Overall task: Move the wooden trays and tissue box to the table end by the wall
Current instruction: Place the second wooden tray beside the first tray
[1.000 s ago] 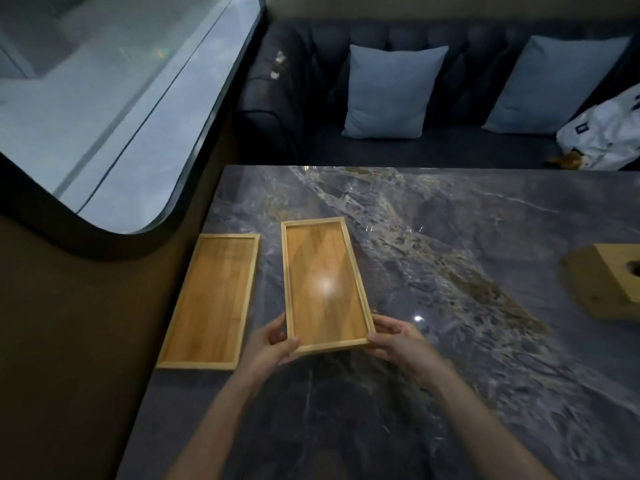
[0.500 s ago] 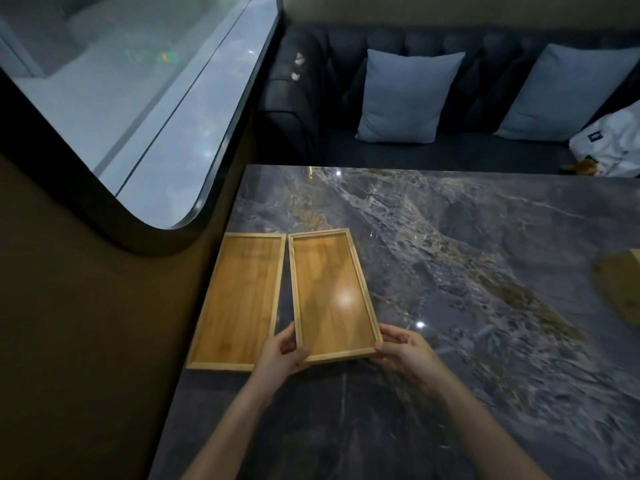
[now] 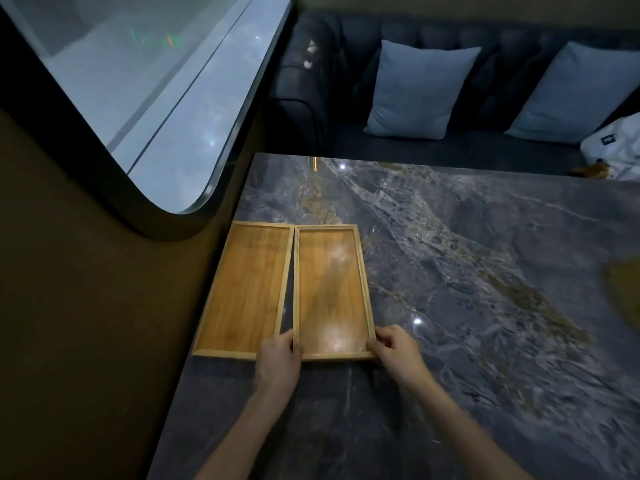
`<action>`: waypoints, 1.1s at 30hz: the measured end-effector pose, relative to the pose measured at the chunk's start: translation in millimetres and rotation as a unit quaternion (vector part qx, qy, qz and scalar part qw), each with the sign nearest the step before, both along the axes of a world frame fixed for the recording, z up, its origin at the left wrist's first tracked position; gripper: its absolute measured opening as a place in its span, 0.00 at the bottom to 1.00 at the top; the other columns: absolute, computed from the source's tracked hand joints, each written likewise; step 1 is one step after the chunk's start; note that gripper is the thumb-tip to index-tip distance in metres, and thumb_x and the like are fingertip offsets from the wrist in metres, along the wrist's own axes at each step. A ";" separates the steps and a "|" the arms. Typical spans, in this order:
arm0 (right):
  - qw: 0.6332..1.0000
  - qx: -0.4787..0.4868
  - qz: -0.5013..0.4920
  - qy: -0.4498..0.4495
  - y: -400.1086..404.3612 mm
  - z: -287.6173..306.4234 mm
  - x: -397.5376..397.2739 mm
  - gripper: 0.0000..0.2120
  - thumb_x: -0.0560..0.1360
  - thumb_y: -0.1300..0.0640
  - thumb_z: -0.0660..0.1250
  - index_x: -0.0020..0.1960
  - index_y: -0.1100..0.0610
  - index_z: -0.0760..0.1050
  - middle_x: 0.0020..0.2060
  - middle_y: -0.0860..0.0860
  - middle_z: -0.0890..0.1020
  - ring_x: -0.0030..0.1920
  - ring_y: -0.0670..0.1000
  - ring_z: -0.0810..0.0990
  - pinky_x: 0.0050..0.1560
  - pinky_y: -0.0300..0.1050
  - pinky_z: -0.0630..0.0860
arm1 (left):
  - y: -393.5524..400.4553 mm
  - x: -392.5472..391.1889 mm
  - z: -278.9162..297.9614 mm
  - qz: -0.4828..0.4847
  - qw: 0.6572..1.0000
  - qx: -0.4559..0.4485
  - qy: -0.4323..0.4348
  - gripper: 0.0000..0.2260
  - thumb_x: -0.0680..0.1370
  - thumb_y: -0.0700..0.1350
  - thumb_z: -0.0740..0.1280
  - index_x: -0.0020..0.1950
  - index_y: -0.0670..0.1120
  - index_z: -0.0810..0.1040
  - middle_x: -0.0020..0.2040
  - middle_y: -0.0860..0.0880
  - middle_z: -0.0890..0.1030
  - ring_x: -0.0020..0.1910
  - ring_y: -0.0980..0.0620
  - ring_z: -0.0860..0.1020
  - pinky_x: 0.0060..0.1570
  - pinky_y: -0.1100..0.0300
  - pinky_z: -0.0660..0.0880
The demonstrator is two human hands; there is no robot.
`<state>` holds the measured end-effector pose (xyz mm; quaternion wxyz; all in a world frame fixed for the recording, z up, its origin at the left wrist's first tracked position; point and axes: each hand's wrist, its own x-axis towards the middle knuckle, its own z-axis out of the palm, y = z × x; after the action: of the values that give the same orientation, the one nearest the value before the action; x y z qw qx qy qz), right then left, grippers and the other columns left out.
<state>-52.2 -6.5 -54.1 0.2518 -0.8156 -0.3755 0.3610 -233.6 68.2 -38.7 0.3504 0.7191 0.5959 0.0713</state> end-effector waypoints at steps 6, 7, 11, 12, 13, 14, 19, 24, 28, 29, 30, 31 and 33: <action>0.997 0.004 -0.005 -0.072 -3.2 -3.2 -16.9 0.11 0.75 0.57 0.63 0.55 0.56 0.79 0.40 0.53 0.74 0.46 0.54 0.77 0.44 0.41 0.67 | -7.3 -1.1 -0.4 -0.040 0.992 0.055 0.109 0.06 0.77 0.43 0.62 0.48 0.45 0.78 0.42 0.48 0.82 0.38 0.55 0.80 0.41 0.63 0.79; 0.997 0.007 -0.010 -0.075 -3.4 -3.9 -18.9 0.11 0.75 0.57 0.63 0.55 0.56 0.79 0.40 0.53 0.75 0.46 0.55 0.77 0.44 0.41 0.67 | -8.3 -1.6 0.0 -0.051 0.990 0.061 0.117 0.05 0.77 0.43 0.62 0.48 0.45 0.77 0.42 0.48 0.82 0.38 0.55 0.80 0.41 0.63 0.79; 0.997 0.017 -0.020 -0.074 -3.0 -5.9 -25.8 0.12 0.74 0.57 0.64 0.56 0.55 0.79 0.40 0.52 0.74 0.43 0.54 0.76 0.43 0.40 0.66 | -9.5 -4.6 0.5 -0.069 0.987 0.065 0.131 0.06 0.78 0.43 0.60 0.49 0.45 0.76 0.43 0.48 0.81 0.39 0.55 0.79 0.41 0.62 0.79; 0.997 0.018 -0.020 -0.076 -3.1 -6.1 -27.2 0.11 0.74 0.57 0.64 0.55 0.55 0.80 0.39 0.52 0.74 0.42 0.53 0.76 0.43 0.40 0.66 | -9.8 -5.7 0.3 -0.071 0.986 0.063 0.134 0.06 0.78 0.43 0.60 0.49 0.45 0.76 0.44 0.48 0.81 0.39 0.55 0.79 0.41 0.63 0.78; 0.996 0.017 -0.019 -0.080 -3.1 -6.5 -28.5 0.11 0.74 0.57 0.64 0.55 0.55 0.80 0.39 0.52 0.74 0.42 0.53 0.76 0.42 0.40 0.65 | -10.0 -6.9 0.0 -0.074 0.986 0.061 0.135 0.06 0.78 0.43 0.60 0.50 0.45 0.76 0.44 0.48 0.81 0.39 0.55 0.79 0.41 0.63 0.78; 0.996 0.018 -0.017 -0.085 -3.4 -6.8 -29.3 0.11 0.74 0.57 0.64 0.55 0.55 0.80 0.39 0.52 0.74 0.43 0.54 0.77 0.42 0.40 0.65 | -10.3 -7.9 -0.3 -0.077 0.986 0.058 0.135 0.06 0.78 0.43 0.60 0.50 0.45 0.76 0.44 0.48 0.81 0.40 0.54 0.79 0.41 0.62 0.79; 0.996 0.025 -0.022 -0.085 -4.0 -7.6 -29.8 0.11 0.74 0.57 0.64 0.54 0.55 0.80 0.40 0.54 0.76 0.44 0.55 0.78 0.43 0.41 0.67 | -14.2 -12.7 1.6 -0.084 0.990 0.044 0.102 0.08 0.77 0.45 0.60 0.49 0.46 0.77 0.42 0.49 0.81 0.38 0.56 0.79 0.42 0.61 0.80; 0.996 0.034 -0.029 -0.079 -4.5 -8.7 -32.2 0.11 0.75 0.57 0.64 0.55 0.56 0.80 0.41 0.52 0.76 0.41 0.50 0.75 0.44 0.40 0.67 | -15.4 -30.6 5.5 -0.085 0.990 0.103 0.035 0.12 0.77 0.43 0.61 0.59 0.46 0.76 0.53 0.49 0.82 0.50 0.55 0.80 0.51 0.64 0.74; 0.996 0.031 -0.040 -0.069 -5.1 -9.8 -36.1 0.09 0.74 0.58 0.65 0.51 0.59 0.80 0.40 0.52 0.75 0.43 0.51 0.76 0.44 0.39 0.66 | -13.2 -46.0 -16.5 -0.121 0.986 0.117 0.006 0.20 0.77 0.41 0.61 0.69 0.44 0.67 0.71 0.45 0.69 0.70 0.49 0.67 0.68 0.57 0.64; 0.996 0.030 -0.043 -0.067 -4.9 -9.6 -37.3 0.09 0.74 0.59 0.65 0.51 0.59 0.80 0.40 0.52 0.75 0.42 0.51 0.76 0.44 0.39 0.66 | -12.4 -49.4 -22.5 -0.134 0.984 0.117 0.014 0.22 0.77 0.41 0.61 0.71 0.43 0.62 0.73 0.45 0.65 0.73 0.49 0.63 0.71 0.56 0.59; 0.996 0.031 -0.043 -0.068 -4.7 -9.5 -38.4 0.08 0.74 0.59 0.65 0.50 0.59 0.80 0.40 0.51 0.75 0.42 0.50 0.76 0.44 0.39 0.67 | -11.7 -51.9 -27.1 -0.147 0.982 0.117 0.023 0.24 0.78 0.43 0.60 0.73 0.43 0.58 0.75 0.46 0.61 0.74 0.49 0.58 0.72 0.56 0.53; 0.996 0.031 -0.040 -0.069 -4.5 -9.5 -39.5 0.08 0.74 0.59 0.65 0.50 0.60 0.80 0.40 0.52 0.74 0.41 0.51 0.75 0.43 0.39 0.67 | -11.0 -54.4 -30.7 -0.160 0.980 0.117 0.032 0.25 0.78 0.44 0.59 0.74 0.43 0.54 0.76 0.48 0.57 0.75 0.51 0.55 0.72 0.57 0.49; 0.996 0.034 -0.036 -0.070 -4.7 -8.9 -41.6 0.08 0.74 0.59 0.64 0.49 0.60 0.80 0.39 0.52 0.74 0.41 0.50 0.75 0.43 0.39 0.67 | -9.8 -57.8 -36.0 -0.180 0.975 0.119 0.045 0.26 0.80 0.46 0.55 0.74 0.45 0.49 0.76 0.51 0.51 0.76 0.54 0.50 0.72 0.59 0.43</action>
<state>-93.8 -11.2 -63.0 0.2652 -0.8430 -0.3747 0.2804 -291.4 58.4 -74.7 0.2424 0.8536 0.4588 0.0452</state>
